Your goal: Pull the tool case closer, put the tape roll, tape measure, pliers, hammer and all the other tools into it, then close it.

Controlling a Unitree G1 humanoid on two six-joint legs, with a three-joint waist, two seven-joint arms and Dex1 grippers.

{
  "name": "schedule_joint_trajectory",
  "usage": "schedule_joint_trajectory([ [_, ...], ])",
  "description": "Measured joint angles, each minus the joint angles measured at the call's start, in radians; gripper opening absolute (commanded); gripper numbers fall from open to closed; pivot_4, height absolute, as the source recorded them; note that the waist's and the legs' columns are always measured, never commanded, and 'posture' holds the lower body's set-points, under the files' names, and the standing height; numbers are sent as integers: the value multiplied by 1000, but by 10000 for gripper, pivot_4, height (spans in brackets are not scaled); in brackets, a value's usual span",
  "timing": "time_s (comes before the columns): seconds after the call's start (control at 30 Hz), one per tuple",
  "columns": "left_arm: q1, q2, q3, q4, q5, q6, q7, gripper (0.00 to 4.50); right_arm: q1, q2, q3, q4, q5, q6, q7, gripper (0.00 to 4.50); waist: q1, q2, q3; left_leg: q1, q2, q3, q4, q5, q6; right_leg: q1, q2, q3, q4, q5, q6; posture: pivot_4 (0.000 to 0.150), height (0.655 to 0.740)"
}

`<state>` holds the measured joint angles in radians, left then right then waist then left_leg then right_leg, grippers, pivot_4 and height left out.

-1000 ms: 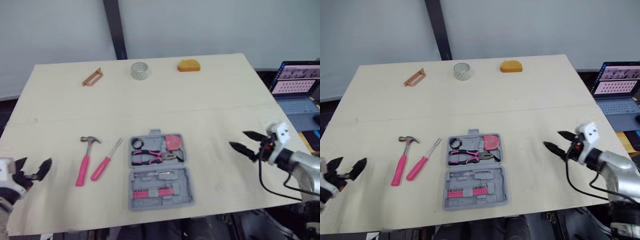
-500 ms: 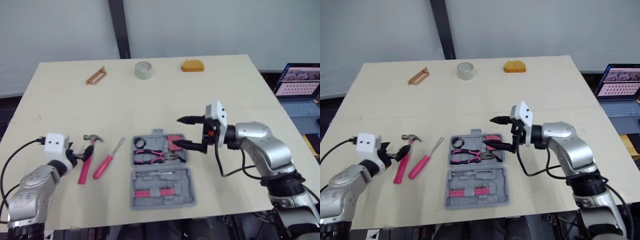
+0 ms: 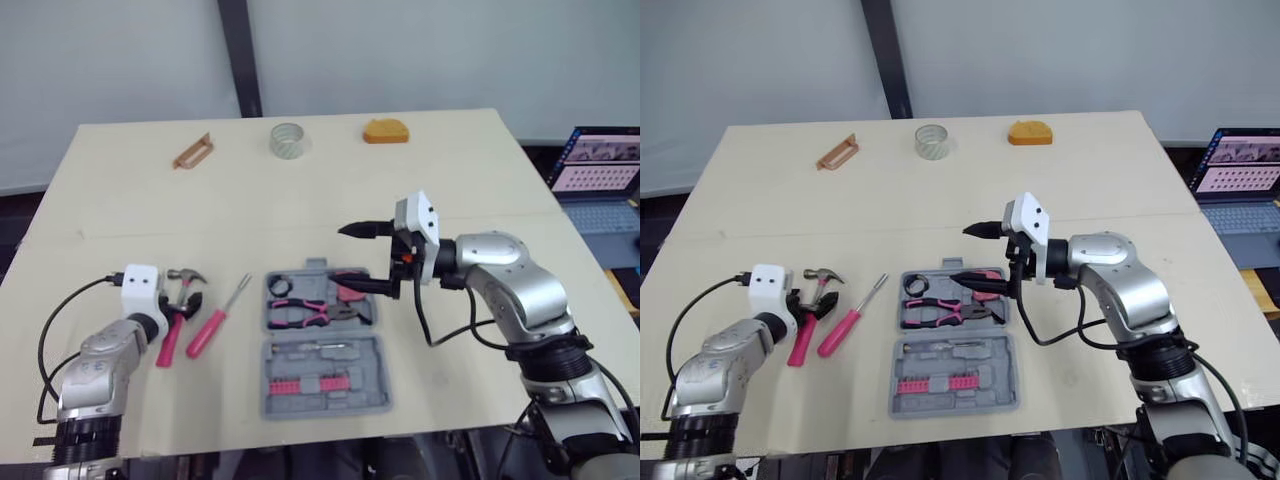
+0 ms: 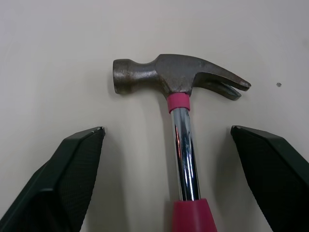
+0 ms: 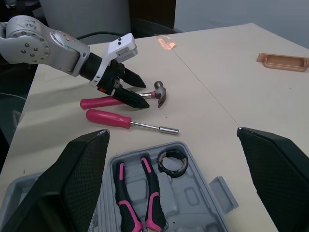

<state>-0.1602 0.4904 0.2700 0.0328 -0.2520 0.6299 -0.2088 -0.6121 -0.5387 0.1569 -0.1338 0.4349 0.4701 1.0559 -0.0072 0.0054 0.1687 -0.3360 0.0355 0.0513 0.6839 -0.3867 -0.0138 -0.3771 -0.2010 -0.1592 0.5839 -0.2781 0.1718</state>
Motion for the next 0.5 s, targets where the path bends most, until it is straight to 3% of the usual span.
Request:
schedule_joint_trajectory([
  [0.1, -21, -3, -12, 25, 20, -19, -1, 22135, 0, 0, 0, 0, -3, 10, 0, 45000, 6, 0, 0, 0, 0, 0, 0, 0, 0, 0, 0, 0, 0, 0, 0, 1500, 7400],
  [0.5, -66, -43, -27, 78, 55, -67, -2, 22135, 6, -1, 0, -17, -4, 31, -1, 45000, 13, 0, 0, 0, 0, 0, 1, 0, 0, 0, 0, 0, 1, 0, 0, 1500, 7400],
])
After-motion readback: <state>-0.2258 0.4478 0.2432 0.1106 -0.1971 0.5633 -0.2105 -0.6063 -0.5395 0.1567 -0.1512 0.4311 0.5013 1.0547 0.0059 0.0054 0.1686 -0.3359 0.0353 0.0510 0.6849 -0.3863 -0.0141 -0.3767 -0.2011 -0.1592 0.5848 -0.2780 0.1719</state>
